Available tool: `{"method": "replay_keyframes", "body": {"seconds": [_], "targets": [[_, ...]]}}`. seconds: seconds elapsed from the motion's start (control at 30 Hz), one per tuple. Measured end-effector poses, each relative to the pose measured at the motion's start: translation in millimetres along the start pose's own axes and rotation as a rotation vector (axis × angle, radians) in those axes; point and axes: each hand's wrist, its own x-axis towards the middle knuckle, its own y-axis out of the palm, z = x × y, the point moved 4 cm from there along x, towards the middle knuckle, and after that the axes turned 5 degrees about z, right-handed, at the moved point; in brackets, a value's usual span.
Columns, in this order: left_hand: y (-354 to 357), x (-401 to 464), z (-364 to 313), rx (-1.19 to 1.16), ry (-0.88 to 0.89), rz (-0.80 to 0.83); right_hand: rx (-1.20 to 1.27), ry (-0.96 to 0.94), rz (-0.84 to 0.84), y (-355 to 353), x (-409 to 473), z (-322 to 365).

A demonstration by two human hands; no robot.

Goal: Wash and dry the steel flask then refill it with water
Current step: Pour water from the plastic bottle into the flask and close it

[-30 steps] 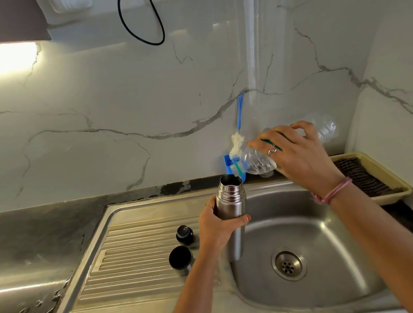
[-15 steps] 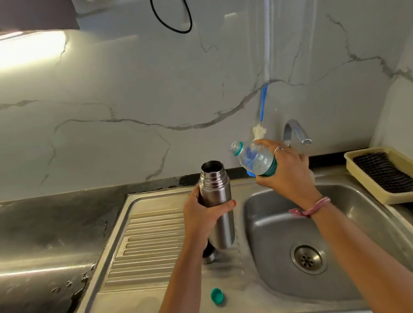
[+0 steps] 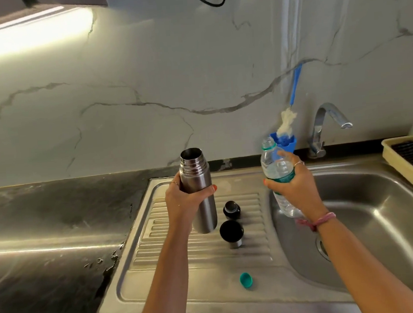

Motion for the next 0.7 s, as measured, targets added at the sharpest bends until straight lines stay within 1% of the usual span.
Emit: {"method": "replay_keyframes", "body": {"seconds": [0.17, 0.3, 0.5, 0.7], "targets": [[-12.5, 10.6, 19.2, -0.051, -0.053, -0.049, 0.015, 0.052, -0.028, 7.7, -8.6, -12.9], [-14.8, 17.3, 36.6, -0.048, -0.077, -0.068, 0.020, 0.074, -0.028, 13.5, -15.5, -23.0], [-13.6, 22.5, 56.2, -0.064, -0.109, -0.073, -0.063, 0.045, -0.002, 17.5, -21.2, -29.7], [-11.6, 26.7, 65.7, -0.069, -0.116, -0.082, -0.122, 0.075, 0.015, 19.6, -25.1, -43.6]]}}
